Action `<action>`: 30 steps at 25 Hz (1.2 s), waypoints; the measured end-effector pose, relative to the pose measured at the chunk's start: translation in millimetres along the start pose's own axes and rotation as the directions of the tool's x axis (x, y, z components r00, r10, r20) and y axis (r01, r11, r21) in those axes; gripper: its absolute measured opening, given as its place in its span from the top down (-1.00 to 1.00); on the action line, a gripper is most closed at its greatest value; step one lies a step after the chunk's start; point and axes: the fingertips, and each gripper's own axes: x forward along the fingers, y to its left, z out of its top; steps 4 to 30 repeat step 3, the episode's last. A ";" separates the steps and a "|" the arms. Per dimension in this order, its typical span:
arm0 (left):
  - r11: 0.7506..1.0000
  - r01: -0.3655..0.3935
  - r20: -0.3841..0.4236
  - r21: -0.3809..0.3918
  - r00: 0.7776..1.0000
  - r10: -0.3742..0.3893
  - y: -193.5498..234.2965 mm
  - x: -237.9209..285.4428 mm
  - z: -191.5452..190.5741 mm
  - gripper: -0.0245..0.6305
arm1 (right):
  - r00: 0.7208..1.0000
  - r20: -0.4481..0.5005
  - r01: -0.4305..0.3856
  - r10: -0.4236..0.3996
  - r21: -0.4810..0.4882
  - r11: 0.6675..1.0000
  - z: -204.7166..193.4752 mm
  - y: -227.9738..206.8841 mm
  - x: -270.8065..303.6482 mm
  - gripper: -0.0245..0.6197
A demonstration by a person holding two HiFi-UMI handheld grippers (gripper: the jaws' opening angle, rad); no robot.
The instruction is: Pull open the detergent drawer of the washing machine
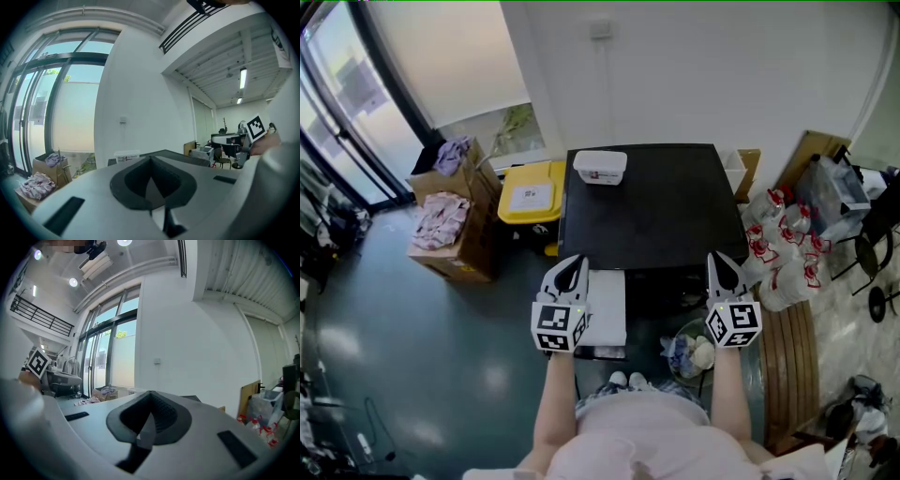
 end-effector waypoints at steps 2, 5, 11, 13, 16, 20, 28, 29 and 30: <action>1.000 0.002 0.000 0.003 1.000 -0.002 0.1 0.1 -0.3 0.85 | 1.000 -0.001 0.002 -0.002 0.001 1.000 -0.5 -0.2 -0.2 0.88; 1.000 0.002 0.000 0.004 1.000 -0.002 0.2 0.1 -0.5 0.85 | 1.000 -0.002 0.003 -0.003 0.002 1.000 -0.7 -0.3 -0.2 0.88; 1.000 0.002 0.000 0.004 1.000 -0.002 0.2 0.1 -0.5 0.85 | 1.000 -0.002 0.003 -0.003 0.002 1.000 -0.7 -0.3 -0.2 0.88; 1.000 0.002 0.000 0.004 1.000 -0.002 0.2 0.1 -0.5 0.85 | 1.000 -0.002 0.003 -0.003 0.002 1.000 -0.7 -0.3 -0.2 0.88; 1.000 0.002 0.000 0.004 1.000 -0.002 0.2 0.1 -0.5 0.85 | 1.000 -0.002 0.003 -0.003 0.002 1.000 -0.7 -0.3 -0.2 0.88; 1.000 0.002 0.000 0.004 1.000 -0.002 0.2 0.1 -0.5 0.85 | 1.000 -0.002 0.003 -0.003 0.002 1.000 -0.7 -0.3 -0.2 0.88; 1.000 0.002 0.000 0.004 1.000 -0.002 0.2 0.1 -0.5 0.85 | 1.000 -0.002 0.003 -0.003 0.002 1.000 -0.7 -0.3 -0.2 0.88; 1.000 0.002 0.000 0.004 1.000 -0.002 0.2 0.1 -0.5 0.85 | 1.000 -0.002 0.003 -0.003 0.002 1.000 -0.7 -0.3 -0.2 0.88; 1.000 0.002 0.000 0.004 1.000 -0.002 0.2 0.1 -0.5 0.85 | 1.000 -0.002 0.003 -0.003 0.002 1.000 -0.7 -0.3 -0.2 0.88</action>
